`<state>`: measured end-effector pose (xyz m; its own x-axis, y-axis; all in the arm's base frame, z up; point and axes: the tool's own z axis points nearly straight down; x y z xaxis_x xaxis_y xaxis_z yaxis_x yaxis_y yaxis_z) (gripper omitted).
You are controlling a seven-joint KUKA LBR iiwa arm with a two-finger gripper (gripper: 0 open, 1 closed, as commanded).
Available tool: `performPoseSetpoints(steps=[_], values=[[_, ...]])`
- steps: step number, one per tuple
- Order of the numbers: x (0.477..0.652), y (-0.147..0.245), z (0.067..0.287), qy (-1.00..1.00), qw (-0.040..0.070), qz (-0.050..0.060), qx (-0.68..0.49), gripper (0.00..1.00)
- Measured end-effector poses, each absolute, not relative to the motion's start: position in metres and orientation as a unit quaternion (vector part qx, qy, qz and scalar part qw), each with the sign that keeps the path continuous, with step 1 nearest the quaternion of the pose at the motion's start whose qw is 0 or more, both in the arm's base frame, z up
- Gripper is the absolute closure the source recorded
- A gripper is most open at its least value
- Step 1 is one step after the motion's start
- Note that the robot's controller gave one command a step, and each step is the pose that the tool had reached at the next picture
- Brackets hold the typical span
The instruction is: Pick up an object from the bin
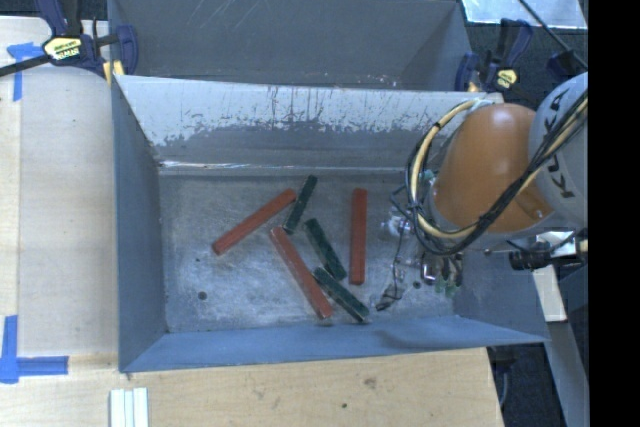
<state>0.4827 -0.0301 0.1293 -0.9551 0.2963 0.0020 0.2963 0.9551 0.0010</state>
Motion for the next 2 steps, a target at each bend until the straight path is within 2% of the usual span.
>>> performPoseSetpoints(steps=[1,2], values=[[0.509,-0.031,0.094,-0.920,-0.002,0.000,-0.391,0.00],[0.569,0.010,0.160,-0.867,-0.001,0.000,-0.499,0.00]])
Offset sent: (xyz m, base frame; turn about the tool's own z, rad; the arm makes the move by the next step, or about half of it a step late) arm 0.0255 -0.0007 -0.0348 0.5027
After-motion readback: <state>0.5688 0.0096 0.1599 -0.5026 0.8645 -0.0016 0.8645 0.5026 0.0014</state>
